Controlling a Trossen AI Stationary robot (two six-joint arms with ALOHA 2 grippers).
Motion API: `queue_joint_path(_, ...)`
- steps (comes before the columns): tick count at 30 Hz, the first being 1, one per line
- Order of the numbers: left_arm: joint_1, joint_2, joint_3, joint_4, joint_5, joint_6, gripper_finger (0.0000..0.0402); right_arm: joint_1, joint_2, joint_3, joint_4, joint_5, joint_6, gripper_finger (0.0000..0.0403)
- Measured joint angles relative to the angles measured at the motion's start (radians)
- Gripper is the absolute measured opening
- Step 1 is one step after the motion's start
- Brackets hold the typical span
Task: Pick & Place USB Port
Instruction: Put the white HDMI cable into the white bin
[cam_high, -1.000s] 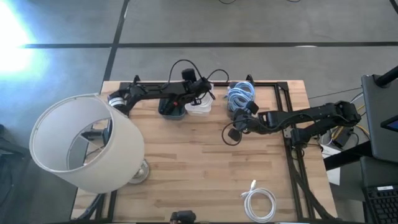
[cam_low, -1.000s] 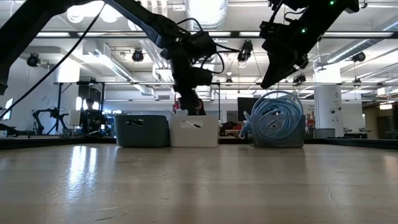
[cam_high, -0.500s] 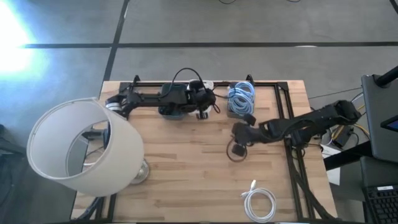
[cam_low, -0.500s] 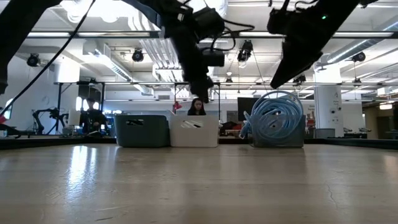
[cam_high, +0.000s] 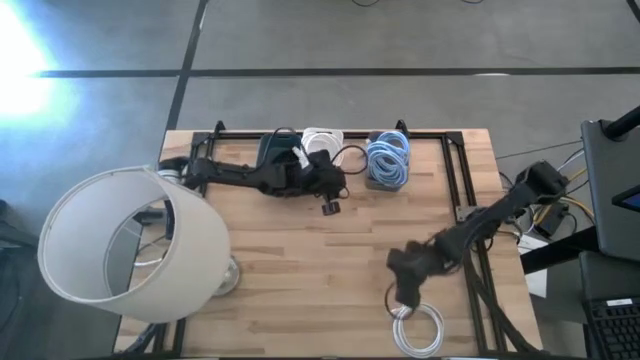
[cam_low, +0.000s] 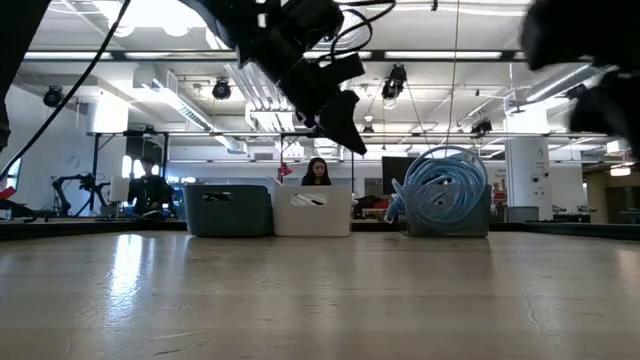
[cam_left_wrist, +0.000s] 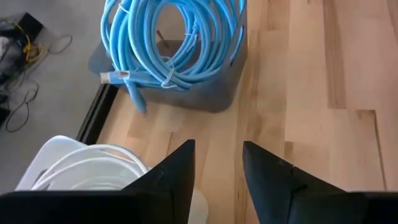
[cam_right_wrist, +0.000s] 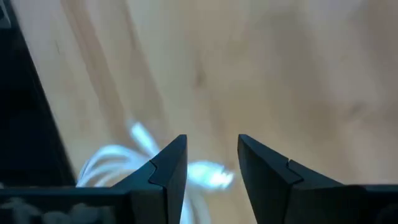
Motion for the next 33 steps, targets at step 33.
queue_joint_path(33,-0.03,-0.012,-0.221,0.263,0.142,-0.053,0.014,0.177,0.25,0.056,0.025,-0.074,0.144,0.0016)
